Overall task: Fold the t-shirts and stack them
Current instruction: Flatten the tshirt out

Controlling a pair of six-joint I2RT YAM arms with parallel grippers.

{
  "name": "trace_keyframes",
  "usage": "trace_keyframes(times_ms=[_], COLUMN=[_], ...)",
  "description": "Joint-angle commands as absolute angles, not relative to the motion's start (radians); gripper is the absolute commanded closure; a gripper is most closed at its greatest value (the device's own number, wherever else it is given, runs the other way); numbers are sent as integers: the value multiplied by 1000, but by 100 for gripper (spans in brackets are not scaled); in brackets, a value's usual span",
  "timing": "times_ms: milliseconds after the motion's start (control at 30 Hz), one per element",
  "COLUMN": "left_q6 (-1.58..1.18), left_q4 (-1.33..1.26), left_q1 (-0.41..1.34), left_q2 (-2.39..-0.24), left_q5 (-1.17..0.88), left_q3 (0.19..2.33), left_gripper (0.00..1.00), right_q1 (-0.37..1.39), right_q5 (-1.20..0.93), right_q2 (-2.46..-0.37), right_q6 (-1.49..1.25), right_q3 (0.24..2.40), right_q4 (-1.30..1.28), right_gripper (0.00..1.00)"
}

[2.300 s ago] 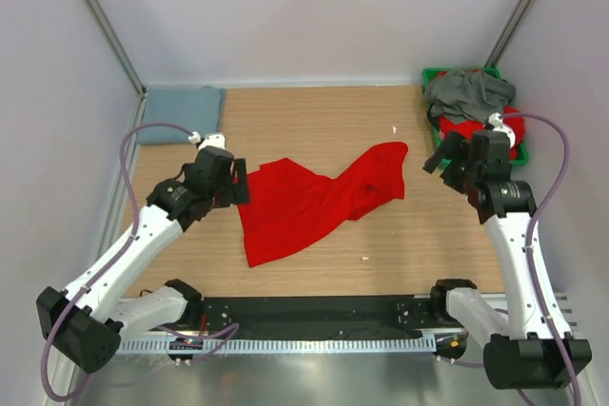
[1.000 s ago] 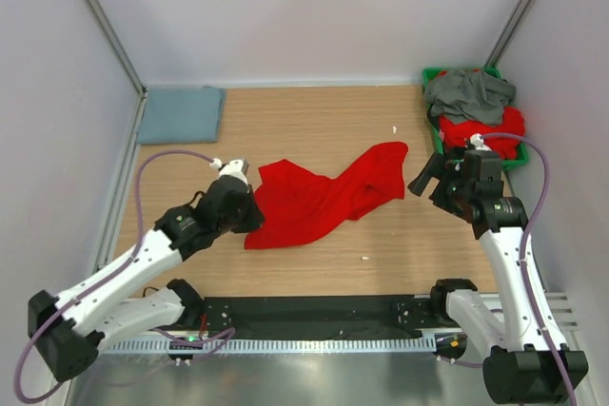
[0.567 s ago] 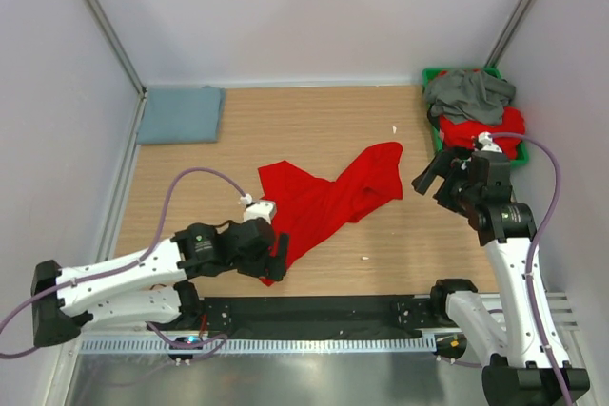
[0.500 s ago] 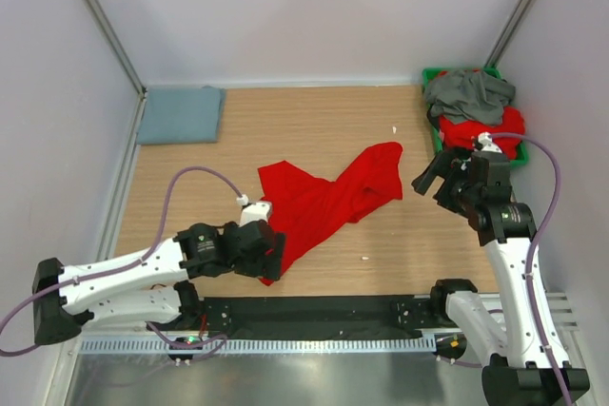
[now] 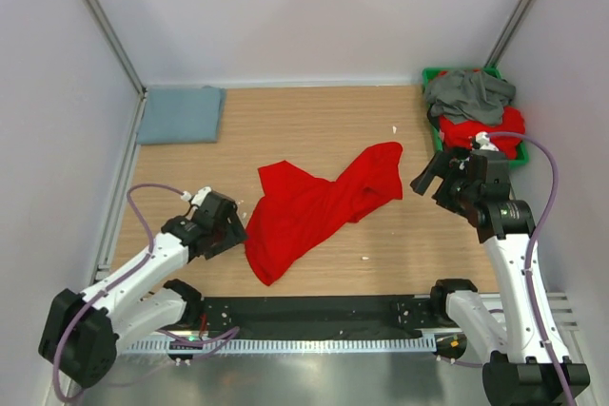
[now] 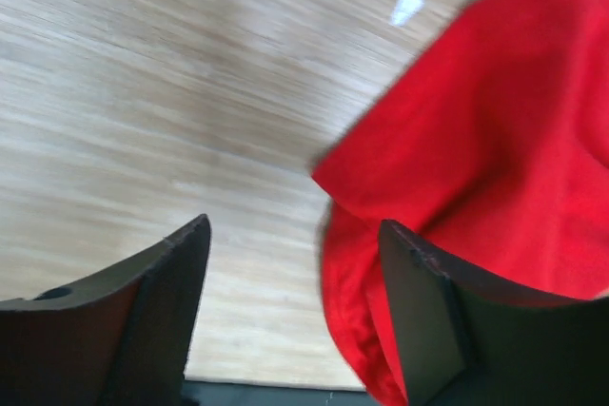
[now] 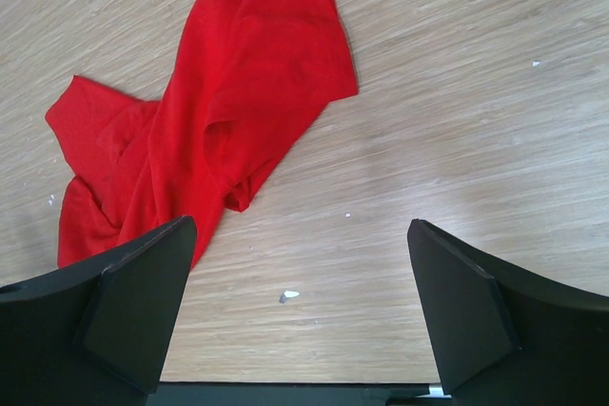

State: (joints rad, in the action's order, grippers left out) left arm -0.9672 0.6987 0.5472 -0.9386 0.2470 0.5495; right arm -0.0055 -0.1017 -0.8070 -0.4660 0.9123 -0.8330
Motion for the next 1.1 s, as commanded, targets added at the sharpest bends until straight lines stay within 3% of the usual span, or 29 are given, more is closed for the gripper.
trace_keyframes(times_ms=[0, 333, 500, 533, 667, 900, 1067], left_q6=[-988, -1000, -1009, -1008, -997, -928, -758], left_q4=[471, 327, 299, 296, 302, 447, 597], left_q1=[466, 453, 454, 453, 453, 453, 454], left_q2=[-977, -1124, -1140, -1137, -1117, -1019, -866], left_q5=[107, 104, 61, 57, 54, 92, 97], left_q3=[470, 427, 417, 416, 420, 508, 747], left_gripper=[30, 42, 53, 57, 100, 100, 100], right_q1=[0, 0, 0, 0, 0, 0, 0], right_q5=[-130, -152, -150, -152, -150, -141, -133], right_q2=[-793, -795, -801, -802, -798, -795, -805], right_q6=[-442, -426, -423, -422, -423, -423, -436], right_q3=[933, 928, 927, 927, 923, 922, 926], right_q4=[-822, -816, -816, -815, -811, -808, -802], right_gripper=[0, 0, 0, 0, 0, 0, 0])
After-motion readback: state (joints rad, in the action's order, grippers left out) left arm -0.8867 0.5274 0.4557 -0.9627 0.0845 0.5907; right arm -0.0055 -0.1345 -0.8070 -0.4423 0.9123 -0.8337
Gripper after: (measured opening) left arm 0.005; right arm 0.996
